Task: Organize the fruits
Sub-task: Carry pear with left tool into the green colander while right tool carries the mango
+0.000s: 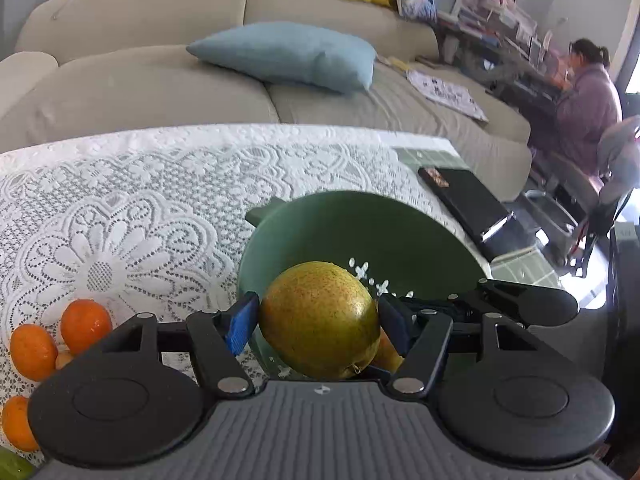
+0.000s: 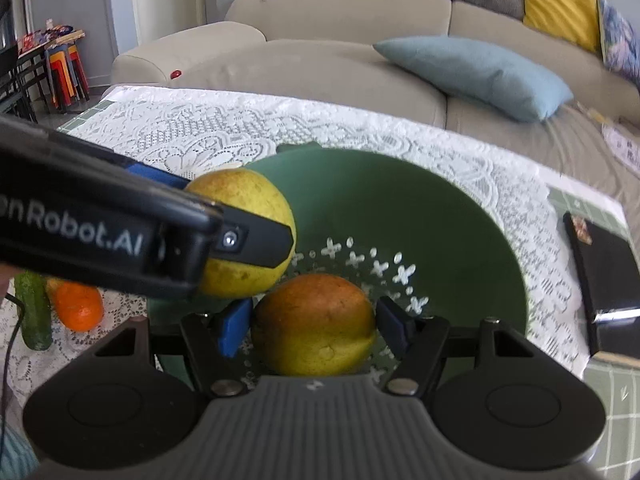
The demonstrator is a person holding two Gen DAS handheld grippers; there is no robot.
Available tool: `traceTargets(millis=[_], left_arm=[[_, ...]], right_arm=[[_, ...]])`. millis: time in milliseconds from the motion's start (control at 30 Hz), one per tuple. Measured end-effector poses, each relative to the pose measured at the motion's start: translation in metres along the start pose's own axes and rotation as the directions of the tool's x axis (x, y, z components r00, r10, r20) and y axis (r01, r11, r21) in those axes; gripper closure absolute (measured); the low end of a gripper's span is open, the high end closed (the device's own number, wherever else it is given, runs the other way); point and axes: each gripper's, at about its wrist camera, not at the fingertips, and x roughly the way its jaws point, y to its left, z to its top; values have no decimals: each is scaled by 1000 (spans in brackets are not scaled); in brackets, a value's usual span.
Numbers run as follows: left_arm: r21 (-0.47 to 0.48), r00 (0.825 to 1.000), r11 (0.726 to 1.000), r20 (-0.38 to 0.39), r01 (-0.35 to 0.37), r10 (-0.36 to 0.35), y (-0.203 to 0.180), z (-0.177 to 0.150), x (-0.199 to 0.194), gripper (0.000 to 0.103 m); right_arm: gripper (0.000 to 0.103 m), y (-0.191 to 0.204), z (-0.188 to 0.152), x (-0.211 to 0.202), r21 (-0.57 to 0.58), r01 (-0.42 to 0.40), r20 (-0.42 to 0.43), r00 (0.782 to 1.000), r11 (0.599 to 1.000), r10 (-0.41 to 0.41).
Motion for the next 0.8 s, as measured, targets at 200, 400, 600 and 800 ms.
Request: traceTargets(millis=[200,400,600,800], left_arm=[[71,997,997,-65,-36,41,-9,10,10,28],[124,991,991,-111,-56,70,-15,13,20,28],[124,989,991,-127,-57,72,-15,14,25,27],[116,988,992,-141,-47,64,-12,17,28,27]], right_arm=[[38,-6,0,2,58,-24,-32,999,998,26],[38,-4,0,1,47,-18,-43,999,999,20],[38,-4,-4,-4,39,-13,-39,999,999,15],[38,-4,-5,-8,27,-11,-24,1000,1000,11]])
